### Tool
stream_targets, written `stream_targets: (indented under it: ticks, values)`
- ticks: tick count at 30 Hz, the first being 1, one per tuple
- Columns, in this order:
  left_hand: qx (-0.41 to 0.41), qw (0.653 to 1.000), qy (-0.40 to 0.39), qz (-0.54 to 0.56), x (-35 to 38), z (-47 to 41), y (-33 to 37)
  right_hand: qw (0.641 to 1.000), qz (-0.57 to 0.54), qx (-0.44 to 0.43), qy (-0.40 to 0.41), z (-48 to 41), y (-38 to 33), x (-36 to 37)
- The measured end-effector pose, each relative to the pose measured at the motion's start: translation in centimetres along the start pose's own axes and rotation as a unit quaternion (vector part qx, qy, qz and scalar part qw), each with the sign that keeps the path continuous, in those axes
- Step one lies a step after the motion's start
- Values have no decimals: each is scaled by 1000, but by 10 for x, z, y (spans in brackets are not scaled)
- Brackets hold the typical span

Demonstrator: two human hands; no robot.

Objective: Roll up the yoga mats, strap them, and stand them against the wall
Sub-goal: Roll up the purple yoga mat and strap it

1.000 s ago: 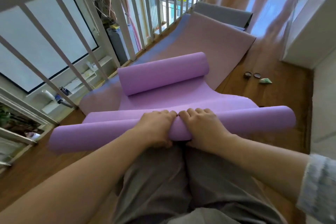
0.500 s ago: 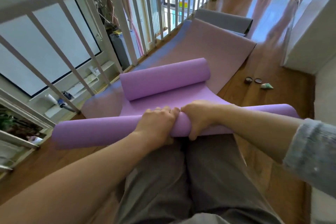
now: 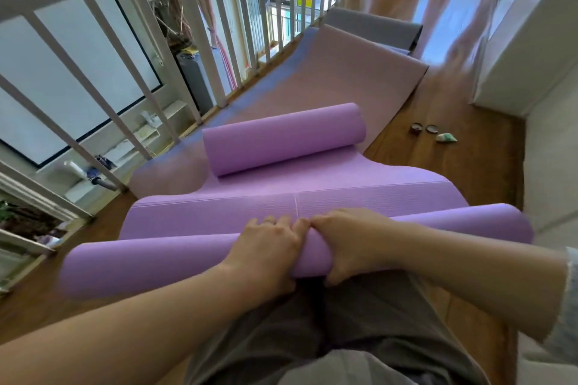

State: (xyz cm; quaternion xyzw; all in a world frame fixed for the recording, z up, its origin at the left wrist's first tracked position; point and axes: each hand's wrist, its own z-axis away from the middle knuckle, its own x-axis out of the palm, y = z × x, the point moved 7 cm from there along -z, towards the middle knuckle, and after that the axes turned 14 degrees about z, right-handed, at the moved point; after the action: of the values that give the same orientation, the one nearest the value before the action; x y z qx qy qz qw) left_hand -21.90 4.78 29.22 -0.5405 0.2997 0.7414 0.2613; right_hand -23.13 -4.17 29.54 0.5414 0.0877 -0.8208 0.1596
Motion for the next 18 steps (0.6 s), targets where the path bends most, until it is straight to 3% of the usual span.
stream_targets:
  ticks: [6, 10, 14, 18]
  values:
    - [7, 992, -67, 104, 1, -13, -14, 982, 150, 51, 106, 18, -8, 5]
    - [2, 989, -81, 127, -3, -19, -23, 990, 79, 58, 99, 5, -1, 0]
    - [-2, 1000, 23, -5, -3, -10, -14, 998, 8, 34, 55, -6, 11, -8]
    - [-3, 998, 5, 59, -7, -19, -23, 998, 12, 32, 58, -12, 14, -9]
